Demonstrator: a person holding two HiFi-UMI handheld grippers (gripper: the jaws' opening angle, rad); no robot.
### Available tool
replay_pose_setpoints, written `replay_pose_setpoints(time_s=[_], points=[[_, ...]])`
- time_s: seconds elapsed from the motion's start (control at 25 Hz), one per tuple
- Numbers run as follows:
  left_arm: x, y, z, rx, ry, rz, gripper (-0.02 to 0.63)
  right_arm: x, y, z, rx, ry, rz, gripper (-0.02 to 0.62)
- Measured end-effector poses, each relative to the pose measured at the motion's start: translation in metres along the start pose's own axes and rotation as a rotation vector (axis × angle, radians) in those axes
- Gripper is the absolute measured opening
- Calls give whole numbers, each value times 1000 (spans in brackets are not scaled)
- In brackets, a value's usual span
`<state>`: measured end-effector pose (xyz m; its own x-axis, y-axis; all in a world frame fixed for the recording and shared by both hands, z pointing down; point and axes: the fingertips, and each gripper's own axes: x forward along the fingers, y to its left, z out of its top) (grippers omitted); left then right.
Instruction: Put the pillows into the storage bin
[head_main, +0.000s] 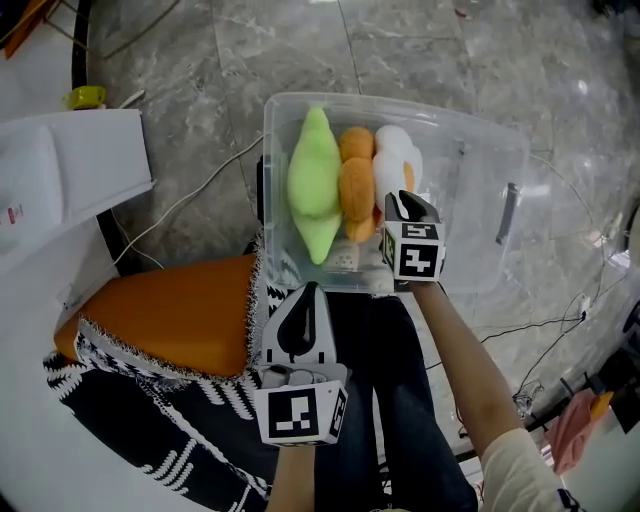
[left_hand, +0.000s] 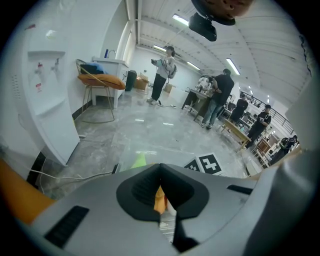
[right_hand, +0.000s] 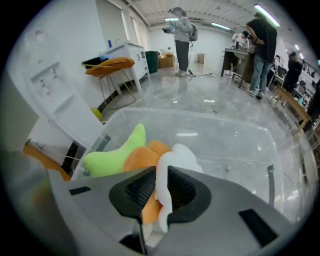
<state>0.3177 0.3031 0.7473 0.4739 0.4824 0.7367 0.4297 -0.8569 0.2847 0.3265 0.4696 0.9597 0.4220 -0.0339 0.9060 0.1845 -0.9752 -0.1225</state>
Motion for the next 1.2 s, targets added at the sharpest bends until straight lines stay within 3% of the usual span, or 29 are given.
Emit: replay_pose_setpoints(time_s=[0.28, 0.56, 0.96, 1.2], points=[[-37, 1, 27, 3, -84, 45, 14, -87, 13, 41, -86, -178, 7, 57], [-108, -17, 88, 26, -213, 84, 14, -229, 34, 106, -162, -394, 12, 20], [-269, -74, 197, 38, -415, 114, 14, -488, 92, 184, -209, -663, 87, 14], [-352, -102, 258, 88, -570, 129, 14, -597, 119, 217, -232, -789, 150, 14]])
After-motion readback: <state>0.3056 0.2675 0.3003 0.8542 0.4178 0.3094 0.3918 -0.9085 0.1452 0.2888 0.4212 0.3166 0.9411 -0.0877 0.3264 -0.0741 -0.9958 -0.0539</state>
